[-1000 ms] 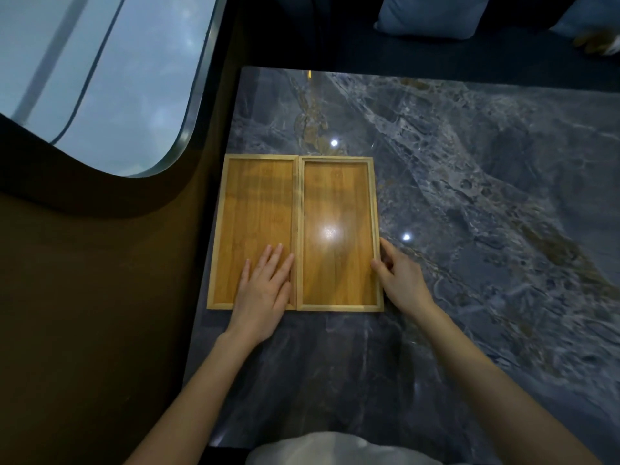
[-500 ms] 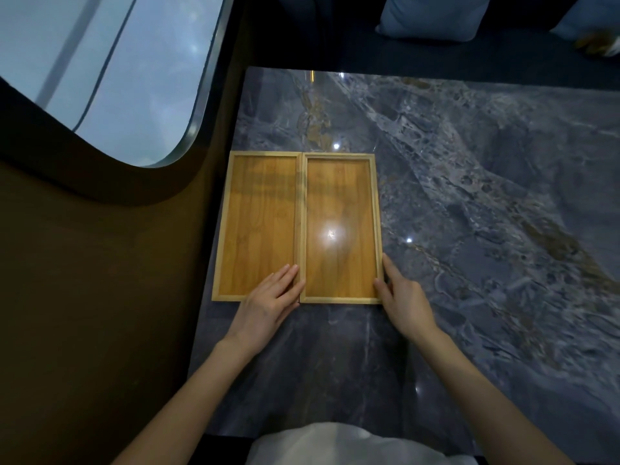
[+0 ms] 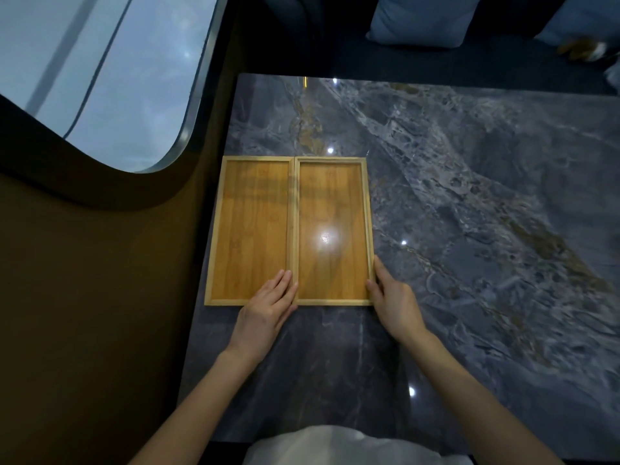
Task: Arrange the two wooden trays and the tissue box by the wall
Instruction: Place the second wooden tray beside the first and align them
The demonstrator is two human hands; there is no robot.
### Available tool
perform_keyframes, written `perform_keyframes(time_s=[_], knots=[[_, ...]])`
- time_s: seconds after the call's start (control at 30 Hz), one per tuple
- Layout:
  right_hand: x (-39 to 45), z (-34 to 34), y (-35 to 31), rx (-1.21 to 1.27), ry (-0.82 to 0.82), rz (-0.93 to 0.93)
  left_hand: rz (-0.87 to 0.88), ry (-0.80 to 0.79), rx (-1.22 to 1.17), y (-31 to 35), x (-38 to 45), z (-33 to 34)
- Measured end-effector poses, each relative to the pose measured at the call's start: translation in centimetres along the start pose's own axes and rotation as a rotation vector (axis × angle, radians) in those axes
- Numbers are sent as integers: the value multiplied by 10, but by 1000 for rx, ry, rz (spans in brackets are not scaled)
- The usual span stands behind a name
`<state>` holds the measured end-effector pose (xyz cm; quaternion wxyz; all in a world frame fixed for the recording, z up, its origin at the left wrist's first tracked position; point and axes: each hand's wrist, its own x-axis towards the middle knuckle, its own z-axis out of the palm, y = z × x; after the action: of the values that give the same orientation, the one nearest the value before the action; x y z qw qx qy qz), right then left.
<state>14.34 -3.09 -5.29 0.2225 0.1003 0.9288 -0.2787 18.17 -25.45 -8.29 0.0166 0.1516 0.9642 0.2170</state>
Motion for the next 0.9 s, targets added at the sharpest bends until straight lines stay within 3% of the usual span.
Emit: perform_keyframes(time_s=[0.63, 0.77, 0.9], knots=[[-1, -4, 4, -46, -45, -36, -6, -156, 53, -3, 5, -9], [1, -6, 6, -83, -84, -31, 19, -194, 205, 1, 11, -18], [2, -23, 15, 76, -193, -81, -53, -335, 387, 37, 35, -39]])
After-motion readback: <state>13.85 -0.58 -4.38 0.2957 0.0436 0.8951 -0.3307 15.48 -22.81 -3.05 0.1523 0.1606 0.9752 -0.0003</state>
